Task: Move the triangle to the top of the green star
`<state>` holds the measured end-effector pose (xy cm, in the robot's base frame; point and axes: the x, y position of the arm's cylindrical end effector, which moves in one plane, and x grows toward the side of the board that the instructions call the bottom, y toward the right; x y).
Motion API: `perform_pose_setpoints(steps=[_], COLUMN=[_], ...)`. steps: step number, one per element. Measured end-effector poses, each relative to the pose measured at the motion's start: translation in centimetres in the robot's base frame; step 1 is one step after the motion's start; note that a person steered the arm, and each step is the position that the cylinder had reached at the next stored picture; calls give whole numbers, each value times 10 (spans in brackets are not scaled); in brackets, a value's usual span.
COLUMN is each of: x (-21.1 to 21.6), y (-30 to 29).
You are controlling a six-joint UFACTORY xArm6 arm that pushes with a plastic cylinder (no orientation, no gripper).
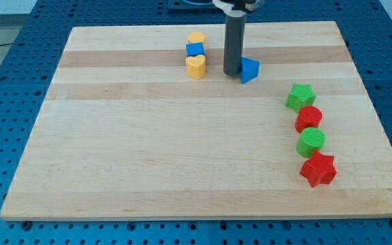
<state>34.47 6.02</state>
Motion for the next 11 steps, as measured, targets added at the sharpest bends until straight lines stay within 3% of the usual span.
perform_pose_setpoints(steps=[3, 10, 11], x=[7, 15, 13], y=[61, 74, 33])
